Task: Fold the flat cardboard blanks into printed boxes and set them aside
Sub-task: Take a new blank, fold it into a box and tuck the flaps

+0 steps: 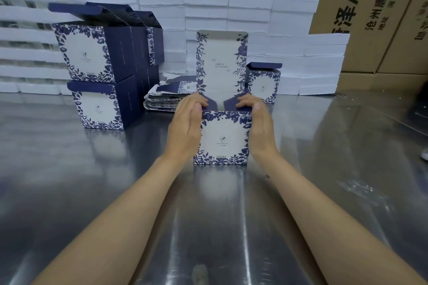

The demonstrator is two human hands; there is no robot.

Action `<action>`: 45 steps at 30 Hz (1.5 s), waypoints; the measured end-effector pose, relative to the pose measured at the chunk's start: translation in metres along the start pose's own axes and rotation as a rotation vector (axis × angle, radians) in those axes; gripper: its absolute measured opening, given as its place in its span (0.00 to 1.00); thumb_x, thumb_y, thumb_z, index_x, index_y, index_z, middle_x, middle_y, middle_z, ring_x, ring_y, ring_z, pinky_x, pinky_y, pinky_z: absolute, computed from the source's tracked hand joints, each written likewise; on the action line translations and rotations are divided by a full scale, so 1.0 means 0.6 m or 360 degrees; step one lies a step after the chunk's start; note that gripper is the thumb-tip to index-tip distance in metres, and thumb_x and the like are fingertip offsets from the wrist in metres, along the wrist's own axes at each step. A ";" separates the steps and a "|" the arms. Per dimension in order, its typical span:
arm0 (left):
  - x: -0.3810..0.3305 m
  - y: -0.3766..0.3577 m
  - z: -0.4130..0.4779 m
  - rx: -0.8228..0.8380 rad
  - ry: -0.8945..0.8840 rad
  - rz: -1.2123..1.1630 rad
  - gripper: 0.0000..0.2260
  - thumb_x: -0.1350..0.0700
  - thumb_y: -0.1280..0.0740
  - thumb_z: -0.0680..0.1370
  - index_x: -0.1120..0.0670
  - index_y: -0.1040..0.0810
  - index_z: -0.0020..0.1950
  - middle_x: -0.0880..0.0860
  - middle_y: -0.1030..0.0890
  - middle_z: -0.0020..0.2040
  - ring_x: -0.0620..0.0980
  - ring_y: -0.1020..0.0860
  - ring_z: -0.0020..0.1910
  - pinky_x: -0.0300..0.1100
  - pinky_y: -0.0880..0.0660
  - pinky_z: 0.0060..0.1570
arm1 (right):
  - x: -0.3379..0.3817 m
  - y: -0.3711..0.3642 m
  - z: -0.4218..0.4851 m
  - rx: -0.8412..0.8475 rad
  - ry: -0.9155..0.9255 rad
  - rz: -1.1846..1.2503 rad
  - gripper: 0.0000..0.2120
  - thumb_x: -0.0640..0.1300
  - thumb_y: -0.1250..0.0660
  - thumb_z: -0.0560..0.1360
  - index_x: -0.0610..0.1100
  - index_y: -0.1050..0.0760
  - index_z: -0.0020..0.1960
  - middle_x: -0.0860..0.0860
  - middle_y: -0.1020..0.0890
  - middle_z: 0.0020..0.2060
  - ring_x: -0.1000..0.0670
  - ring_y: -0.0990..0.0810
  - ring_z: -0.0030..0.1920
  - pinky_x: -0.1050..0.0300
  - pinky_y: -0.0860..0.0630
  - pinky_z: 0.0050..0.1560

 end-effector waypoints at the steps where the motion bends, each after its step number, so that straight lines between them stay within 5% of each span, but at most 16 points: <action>1: 0.000 0.002 0.002 0.0004 -0.0023 0.0010 0.18 0.49 0.52 0.83 0.54 0.25 0.49 0.41 0.25 0.51 0.38 0.29 0.56 0.30 0.36 0.58 | -0.001 -0.001 0.001 0.0012 0.0007 -0.0013 0.22 0.51 0.54 0.81 0.41 0.24 0.46 0.55 0.24 0.50 0.61 0.27 0.56 0.66 0.35 0.60; 7: 0.000 -0.001 0.010 -0.0006 0.0031 0.0057 0.17 0.49 0.53 0.81 0.51 0.30 0.40 0.46 0.26 0.43 0.41 0.30 0.50 0.33 0.35 0.50 | -0.001 -0.005 0.006 0.0030 0.0022 -0.0060 0.20 0.53 0.55 0.78 0.44 0.30 0.41 0.59 0.26 0.44 0.66 0.31 0.51 0.71 0.38 0.55; 13: 0.011 0.009 0.031 -0.0085 0.0714 -0.0885 0.20 0.49 0.37 0.76 0.50 0.24 0.24 0.45 0.22 0.32 0.43 0.23 0.39 0.37 0.30 0.50 | 0.001 -0.011 -0.004 0.0036 -0.0004 0.0167 0.19 0.56 0.51 0.79 0.49 0.24 0.53 0.54 0.23 0.58 0.55 0.26 0.63 0.61 0.34 0.65; 15: 0.016 0.012 0.025 -0.0127 0.0904 -0.1009 0.13 0.56 0.33 0.76 0.50 0.19 0.31 0.45 0.20 0.35 0.42 0.22 0.36 0.38 0.28 0.44 | 0.004 -0.018 -0.006 0.0103 -0.0008 0.0201 0.17 0.56 0.48 0.79 0.50 0.24 0.53 0.52 0.23 0.61 0.53 0.27 0.65 0.59 0.34 0.67; 17: 0.023 0.014 0.018 -0.0211 0.1019 -0.1151 0.07 0.62 0.33 0.77 0.51 0.18 0.50 0.47 0.19 0.47 0.42 0.20 0.41 0.38 0.25 0.44 | 0.009 -0.022 -0.008 0.0165 0.0004 0.0195 0.12 0.55 0.45 0.78 0.51 0.25 0.50 0.50 0.22 0.59 0.52 0.27 0.65 0.55 0.34 0.67; 22: 0.034 0.019 0.016 -0.0189 0.1102 -0.1331 0.24 0.64 0.42 0.78 0.49 0.34 0.73 0.44 0.30 0.71 0.39 0.25 0.59 0.37 0.25 0.50 | 0.019 -0.034 -0.009 0.0220 0.0070 0.0157 0.10 0.53 0.44 0.78 0.53 0.27 0.44 0.56 0.21 0.53 0.56 0.27 0.62 0.57 0.34 0.64; 25: 0.032 0.020 0.017 -0.0089 0.1072 -0.1306 0.29 0.61 0.42 0.73 0.49 0.34 0.74 0.44 0.30 0.72 0.43 0.28 0.67 0.40 0.26 0.54 | 0.020 -0.039 -0.011 0.0173 0.0032 0.0236 0.11 0.52 0.45 0.78 0.52 0.25 0.43 0.53 0.21 0.52 0.52 0.26 0.61 0.55 0.33 0.63; 28: 0.023 0.023 0.023 -0.0083 0.1038 -0.1162 0.33 0.58 0.41 0.65 0.46 0.33 0.72 0.46 0.29 0.69 0.42 0.28 0.64 0.41 0.27 0.55 | 0.019 -0.039 -0.011 0.0158 -0.0033 0.0284 0.09 0.48 0.43 0.78 0.50 0.25 0.45 0.51 0.21 0.53 0.54 0.25 0.59 0.63 0.32 0.60; 31: 0.025 0.027 0.020 -0.0164 0.1089 -0.1097 0.23 0.59 0.40 0.73 0.50 0.26 0.68 0.53 0.26 0.64 0.53 0.27 0.66 0.49 0.29 0.65 | 0.017 -0.039 -0.016 0.0101 -0.0128 0.0369 0.07 0.45 0.41 0.77 0.51 0.28 0.53 0.52 0.23 0.56 0.59 0.25 0.57 0.67 0.32 0.56; 34: 0.029 0.025 0.023 -0.0129 0.1050 -0.0959 0.14 0.58 0.43 0.80 0.47 0.17 0.48 0.54 0.22 0.57 0.62 0.26 0.64 0.56 0.31 0.68 | 0.028 -0.038 -0.023 -0.0014 -0.0061 0.0419 0.17 0.42 0.44 0.78 0.51 0.37 0.66 0.52 0.30 0.64 0.52 0.28 0.63 0.67 0.30 0.55; 36: 0.027 0.026 0.025 -0.0147 0.0928 -0.0874 0.15 0.61 0.44 0.80 0.50 0.19 0.43 0.51 0.20 0.56 0.57 0.24 0.63 0.51 0.30 0.67 | 0.036 -0.035 -0.022 -0.0058 0.0076 0.0265 0.19 0.40 0.46 0.79 0.47 0.39 0.70 0.50 0.32 0.68 0.48 0.30 0.67 0.65 0.30 0.59; 39: 0.020 0.027 0.019 -0.0212 0.0722 -0.0778 0.15 0.63 0.46 0.82 0.54 0.21 0.47 0.48 0.20 0.56 0.42 0.22 0.57 0.34 0.29 0.59 | 0.035 -0.027 -0.020 -0.0001 0.0254 -0.0032 0.17 0.43 0.50 0.81 0.40 0.26 0.61 0.46 0.25 0.63 0.47 0.29 0.67 0.55 0.35 0.68; 45: 0.018 0.012 0.007 0.0111 0.0844 -0.0762 0.24 0.39 0.48 0.81 0.51 0.24 0.65 0.46 0.24 0.66 0.41 0.25 0.64 0.36 0.31 0.65 | 0.008 -0.007 -0.013 0.0058 0.0086 0.0097 0.20 0.52 0.51 0.80 0.46 0.25 0.57 0.47 0.22 0.61 0.49 0.28 0.67 0.56 0.36 0.69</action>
Point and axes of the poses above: each hand's wrist, its own z-axis towards the middle knuckle, its own y-axis out of the back of the hand, x = y × z, the point moved 5 cm from there along z, towards the middle knuckle
